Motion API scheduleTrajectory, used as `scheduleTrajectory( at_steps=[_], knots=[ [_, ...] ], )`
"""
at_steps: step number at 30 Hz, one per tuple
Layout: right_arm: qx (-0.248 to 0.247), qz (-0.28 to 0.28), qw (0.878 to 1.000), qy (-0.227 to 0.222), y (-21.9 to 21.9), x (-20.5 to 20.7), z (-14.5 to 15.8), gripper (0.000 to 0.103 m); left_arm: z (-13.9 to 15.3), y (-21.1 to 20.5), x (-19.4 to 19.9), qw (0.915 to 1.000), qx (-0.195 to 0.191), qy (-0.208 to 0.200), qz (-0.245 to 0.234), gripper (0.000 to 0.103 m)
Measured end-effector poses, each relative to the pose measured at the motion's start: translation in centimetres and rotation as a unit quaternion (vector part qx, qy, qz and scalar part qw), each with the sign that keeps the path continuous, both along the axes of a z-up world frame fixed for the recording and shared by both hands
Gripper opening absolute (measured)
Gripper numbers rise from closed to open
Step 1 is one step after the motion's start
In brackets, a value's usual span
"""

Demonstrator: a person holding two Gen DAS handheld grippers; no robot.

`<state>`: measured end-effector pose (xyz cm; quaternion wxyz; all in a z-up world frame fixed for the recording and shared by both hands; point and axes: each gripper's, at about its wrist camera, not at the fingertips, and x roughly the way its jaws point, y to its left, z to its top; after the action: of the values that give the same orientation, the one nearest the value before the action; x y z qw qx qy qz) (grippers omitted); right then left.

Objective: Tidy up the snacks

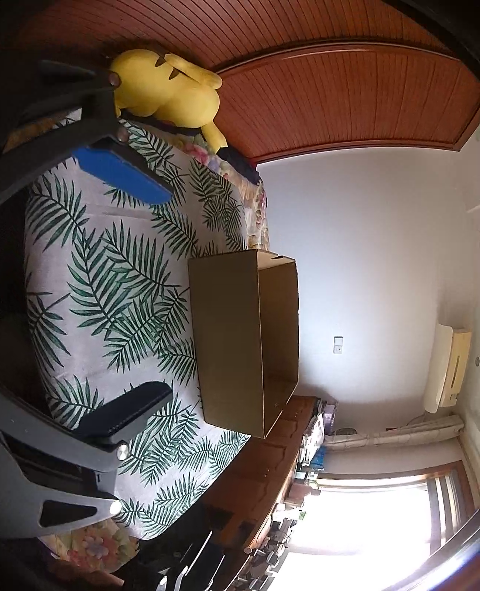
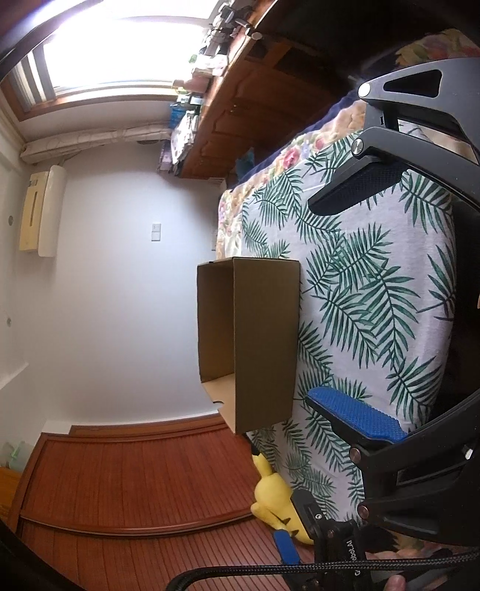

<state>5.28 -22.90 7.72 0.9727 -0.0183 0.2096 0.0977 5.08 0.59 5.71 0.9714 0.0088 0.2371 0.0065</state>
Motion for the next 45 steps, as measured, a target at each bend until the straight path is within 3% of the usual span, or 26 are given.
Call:
scheduleTrajectory(
  at_steps=[45],
  knots=[
    [-0.004,-0.005,1.000,0.002,-0.21,-0.01,-0.58,0.096,0.45,-0.18,-0.73,1.0000,0.001,-0.009,-0.003,0.098]
  ],
)
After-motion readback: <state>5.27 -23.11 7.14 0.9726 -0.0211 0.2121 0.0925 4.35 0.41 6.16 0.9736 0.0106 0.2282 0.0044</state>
